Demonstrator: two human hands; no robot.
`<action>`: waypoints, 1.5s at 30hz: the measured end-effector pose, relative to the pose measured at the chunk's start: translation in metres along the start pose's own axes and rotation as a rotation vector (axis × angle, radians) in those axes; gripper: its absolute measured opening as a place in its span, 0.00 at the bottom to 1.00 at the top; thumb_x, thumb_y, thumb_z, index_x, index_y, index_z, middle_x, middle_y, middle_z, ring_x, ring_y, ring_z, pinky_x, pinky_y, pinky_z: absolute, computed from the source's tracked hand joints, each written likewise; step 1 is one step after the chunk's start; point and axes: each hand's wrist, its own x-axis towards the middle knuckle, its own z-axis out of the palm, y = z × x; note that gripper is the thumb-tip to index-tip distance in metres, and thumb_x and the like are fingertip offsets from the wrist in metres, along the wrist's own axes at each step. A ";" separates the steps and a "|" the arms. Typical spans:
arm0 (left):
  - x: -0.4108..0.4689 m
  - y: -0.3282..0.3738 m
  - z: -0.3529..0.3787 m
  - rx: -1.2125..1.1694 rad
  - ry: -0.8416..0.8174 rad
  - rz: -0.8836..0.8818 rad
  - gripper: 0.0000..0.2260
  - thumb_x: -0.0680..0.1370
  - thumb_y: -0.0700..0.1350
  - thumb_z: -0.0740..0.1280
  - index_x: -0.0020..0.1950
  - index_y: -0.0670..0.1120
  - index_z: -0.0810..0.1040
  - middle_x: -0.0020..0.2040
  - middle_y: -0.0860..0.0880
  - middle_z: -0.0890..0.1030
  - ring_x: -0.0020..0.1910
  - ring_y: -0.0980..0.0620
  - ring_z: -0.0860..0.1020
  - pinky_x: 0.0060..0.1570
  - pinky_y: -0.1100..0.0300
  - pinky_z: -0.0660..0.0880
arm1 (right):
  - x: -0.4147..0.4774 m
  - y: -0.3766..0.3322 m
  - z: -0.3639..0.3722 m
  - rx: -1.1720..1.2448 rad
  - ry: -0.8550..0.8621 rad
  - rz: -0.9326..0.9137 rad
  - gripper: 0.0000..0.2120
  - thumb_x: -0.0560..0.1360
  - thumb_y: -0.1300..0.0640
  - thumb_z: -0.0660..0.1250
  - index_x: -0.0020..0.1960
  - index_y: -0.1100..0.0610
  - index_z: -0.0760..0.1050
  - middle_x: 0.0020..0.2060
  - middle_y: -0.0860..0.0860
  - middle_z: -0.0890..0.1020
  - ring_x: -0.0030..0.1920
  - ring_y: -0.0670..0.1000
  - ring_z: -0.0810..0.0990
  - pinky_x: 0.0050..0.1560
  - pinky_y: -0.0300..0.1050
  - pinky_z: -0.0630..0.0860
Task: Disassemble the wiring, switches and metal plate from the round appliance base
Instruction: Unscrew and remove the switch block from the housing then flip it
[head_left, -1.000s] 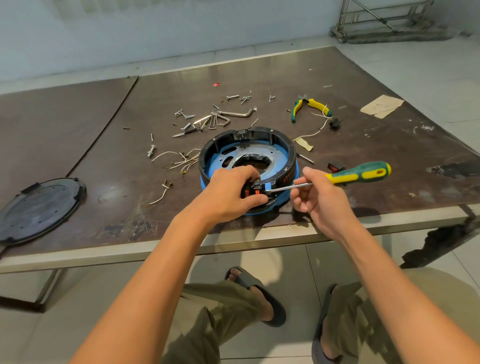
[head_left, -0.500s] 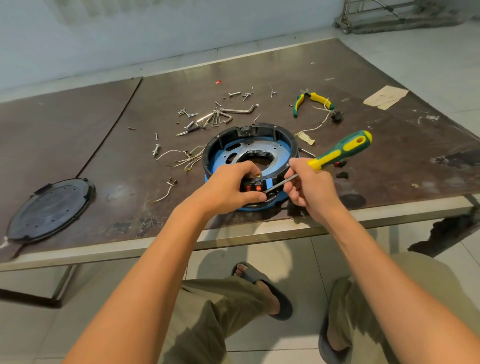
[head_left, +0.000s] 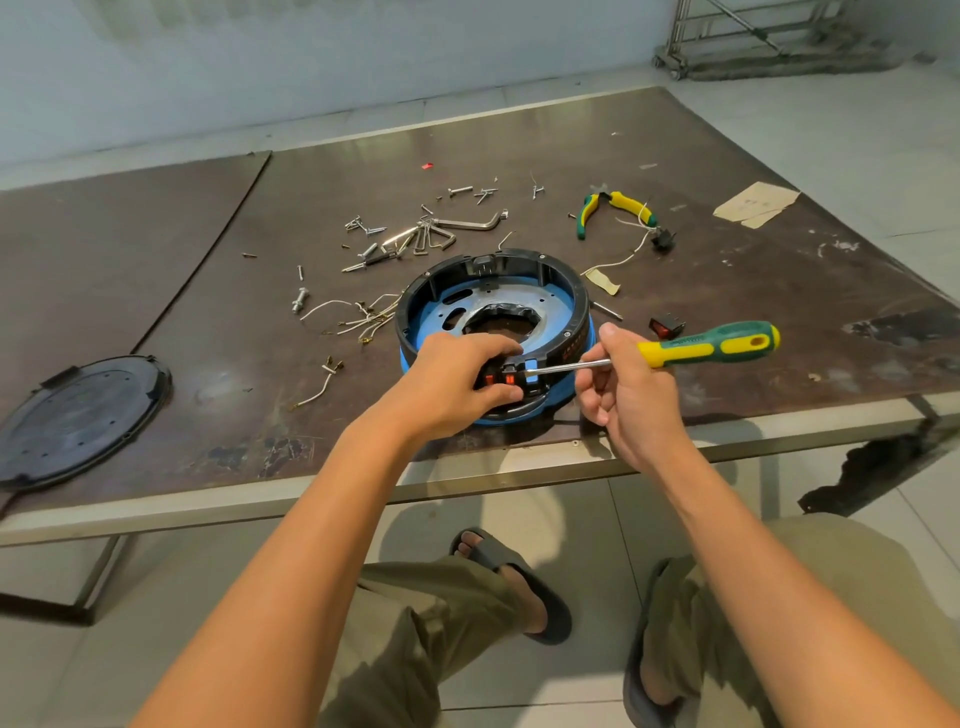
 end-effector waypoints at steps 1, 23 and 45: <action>0.000 0.001 0.000 0.008 0.000 0.004 0.22 0.76 0.51 0.72 0.69 0.48 0.75 0.59 0.51 0.82 0.57 0.53 0.78 0.61 0.50 0.74 | 0.001 0.001 0.000 0.005 0.007 0.004 0.16 0.79 0.46 0.66 0.35 0.52 0.79 0.28 0.54 0.78 0.22 0.47 0.73 0.20 0.35 0.65; -0.001 0.000 0.001 -0.069 0.042 0.007 0.18 0.77 0.54 0.70 0.65 0.50 0.78 0.53 0.53 0.82 0.52 0.52 0.79 0.61 0.45 0.72 | -0.009 0.000 -0.019 -0.003 -0.265 0.002 0.16 0.76 0.43 0.72 0.45 0.56 0.77 0.35 0.56 0.80 0.30 0.50 0.78 0.21 0.38 0.71; 0.001 0.005 -0.008 -0.104 -0.051 -0.034 0.15 0.80 0.51 0.65 0.65 0.50 0.79 0.54 0.53 0.82 0.53 0.54 0.79 0.56 0.49 0.76 | -0.005 0.003 -0.012 -0.152 -0.153 -0.077 0.18 0.79 0.39 0.66 0.40 0.51 0.79 0.31 0.56 0.80 0.24 0.50 0.75 0.21 0.39 0.70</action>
